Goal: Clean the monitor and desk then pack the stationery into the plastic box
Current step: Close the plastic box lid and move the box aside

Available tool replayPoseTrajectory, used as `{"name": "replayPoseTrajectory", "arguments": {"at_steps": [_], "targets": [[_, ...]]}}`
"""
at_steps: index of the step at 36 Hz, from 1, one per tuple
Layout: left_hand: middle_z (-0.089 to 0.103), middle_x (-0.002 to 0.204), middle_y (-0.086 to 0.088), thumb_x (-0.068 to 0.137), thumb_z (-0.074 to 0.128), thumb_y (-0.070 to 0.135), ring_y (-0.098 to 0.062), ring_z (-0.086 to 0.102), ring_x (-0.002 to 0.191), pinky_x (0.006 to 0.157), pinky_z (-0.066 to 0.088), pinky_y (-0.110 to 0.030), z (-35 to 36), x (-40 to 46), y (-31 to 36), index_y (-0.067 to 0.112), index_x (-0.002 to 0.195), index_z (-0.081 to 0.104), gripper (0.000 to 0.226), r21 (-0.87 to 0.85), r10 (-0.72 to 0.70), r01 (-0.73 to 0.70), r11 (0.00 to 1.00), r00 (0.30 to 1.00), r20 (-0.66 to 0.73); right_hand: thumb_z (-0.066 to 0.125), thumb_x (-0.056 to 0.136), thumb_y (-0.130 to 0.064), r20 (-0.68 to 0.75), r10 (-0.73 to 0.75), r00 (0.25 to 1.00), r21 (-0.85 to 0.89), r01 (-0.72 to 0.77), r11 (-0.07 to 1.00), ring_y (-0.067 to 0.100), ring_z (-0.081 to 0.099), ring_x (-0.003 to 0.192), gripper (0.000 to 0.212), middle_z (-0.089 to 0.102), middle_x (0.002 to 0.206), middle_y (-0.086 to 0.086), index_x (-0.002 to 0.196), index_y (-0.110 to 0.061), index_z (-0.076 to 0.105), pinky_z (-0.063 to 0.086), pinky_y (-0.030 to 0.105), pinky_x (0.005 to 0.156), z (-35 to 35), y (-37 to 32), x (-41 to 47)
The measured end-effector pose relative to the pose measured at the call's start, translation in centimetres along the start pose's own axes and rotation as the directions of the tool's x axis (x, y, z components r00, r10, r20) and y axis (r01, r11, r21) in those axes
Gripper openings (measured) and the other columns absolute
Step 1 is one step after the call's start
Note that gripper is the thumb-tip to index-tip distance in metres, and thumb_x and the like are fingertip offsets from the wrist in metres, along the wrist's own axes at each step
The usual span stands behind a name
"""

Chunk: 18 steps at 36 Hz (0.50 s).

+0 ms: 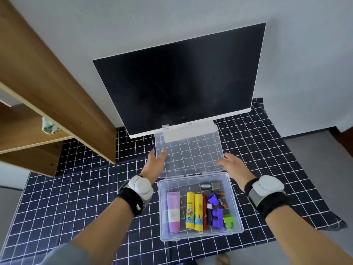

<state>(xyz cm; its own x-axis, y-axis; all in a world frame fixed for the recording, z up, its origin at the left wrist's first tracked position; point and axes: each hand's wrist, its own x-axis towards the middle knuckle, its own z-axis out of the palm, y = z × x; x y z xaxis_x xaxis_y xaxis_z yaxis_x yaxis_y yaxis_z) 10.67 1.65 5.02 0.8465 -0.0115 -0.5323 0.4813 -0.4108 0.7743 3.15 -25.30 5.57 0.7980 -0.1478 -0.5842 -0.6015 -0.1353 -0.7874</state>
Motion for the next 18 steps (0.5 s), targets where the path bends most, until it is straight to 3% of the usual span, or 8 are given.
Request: {"name": "replayPoseTrajectory", "arguments": {"at_steps": [4, 7, 9, 12, 16, 18], "targets": [[0.035, 0.156, -0.009, 0.095, 0.052, 0.056, -0.033, 0.036, 0.142, 0.117, 0.032, -0.048, 0.2, -0.5, 1.6, 0.016, 0.154, 0.024, 0.076, -0.058, -0.005, 0.004, 0.998, 1.0, -0.008, 0.061, 0.087, -0.029, -0.012, -0.013, 1.0, 0.067, 0.013, 0.998, 0.024, 0.035, 0.142, 0.081, 0.028, 0.159, 0.009, 0.155, -0.013, 0.02, 0.03, 0.045, 0.115, -0.1, -0.8, -0.4], [0.025, 0.16, -0.006, 0.1, 0.046, 0.052, -0.031, 0.029, 0.146, 0.117, 0.029, -0.047, 0.2, -0.3, 2.7, 0.023, 0.158, 0.009, 0.075, -0.046, -0.016, 0.018, 0.999, 0.999, 0.041, 0.062, 0.073, -0.034, -0.037, -0.03, 0.999, 0.11, 0.034, 0.993, 0.022, 0.034, 0.141, 0.093, 0.03, 0.158, 0.007, 0.154, -0.012, 0.024, 0.029, 0.048, 0.116, -0.5, -1.9, -0.5], [0.026, 0.16, -0.004, 0.097, 0.047, 0.056, -0.03, 0.03, 0.145, 0.117, 0.029, -0.05, 0.0, -0.3, 3.8, 0.024, 0.158, 0.01, 0.078, -0.07, 0.013, -0.01, 0.997, 0.999, 0.043, 0.062, 0.07, -0.033, -0.051, -0.056, 0.997, 0.141, 0.063, 0.988, 0.021, 0.035, 0.14, 0.091, 0.031, 0.157, 0.004, 0.152, -0.013, 0.028, 0.029, 0.049, 0.117, -0.9, -2.6, -0.4], [0.037, 0.156, -0.003, 0.075, 0.053, 0.074, -0.027, 0.039, 0.14, 0.116, 0.031, -0.054, -0.4, -0.8, 5.4, 0.029, 0.155, 0.019, 0.098, -0.138, 0.035, -0.031, 0.99, 0.999, 0.022, 0.06, 0.072, -0.033, -0.071, -0.108, 0.992, 0.176, 0.119, 0.977, 0.02, 0.031, 0.142, 0.085, 0.027, 0.159, -0.001, 0.151, -0.017, 0.033, 0.027, 0.051, 0.117, -1.8, -3.6, -0.2], [0.046, 0.142, 0.005, 0.086, 0.05, 0.071, -0.021, 0.042, 0.136, 0.116, 0.03, -0.049, -1.1, -1.6, 6.7, 0.026, 0.152, 0.027, 0.083, -0.191, 0.122, -0.121, 0.974, 0.992, -0.004, 0.057, 0.079, -0.034, -0.095, -0.169, 0.981, 0.17, 0.183, 0.968, 0.019, 0.033, 0.142, 0.075, 0.033, 0.157, -0.005, 0.148, -0.015, 0.037, 0.029, 0.048, 0.116, -2.6, -5.6, -0.8], [0.046, 0.137, 0.009, 0.082, 0.047, 0.076, -0.018, 0.043, 0.132, 0.114, 0.032, -0.047, -1.5, -2.1, 7.2, 0.03, 0.145, 0.034, 0.08, -0.185, 0.158, -0.155, 0.97, 0.987, 0.002, 0.05, 0.091, -0.021, -0.092, -0.205, 0.974, 0.202, 0.22, 0.954, 0.016, 0.039, 0.136, 0.053, 0.044, 0.146, -0.01, 0.144, -0.018, 0.043, 0.031, 0.044, 0.113, -2.6, -6.7, -1.7]]}}
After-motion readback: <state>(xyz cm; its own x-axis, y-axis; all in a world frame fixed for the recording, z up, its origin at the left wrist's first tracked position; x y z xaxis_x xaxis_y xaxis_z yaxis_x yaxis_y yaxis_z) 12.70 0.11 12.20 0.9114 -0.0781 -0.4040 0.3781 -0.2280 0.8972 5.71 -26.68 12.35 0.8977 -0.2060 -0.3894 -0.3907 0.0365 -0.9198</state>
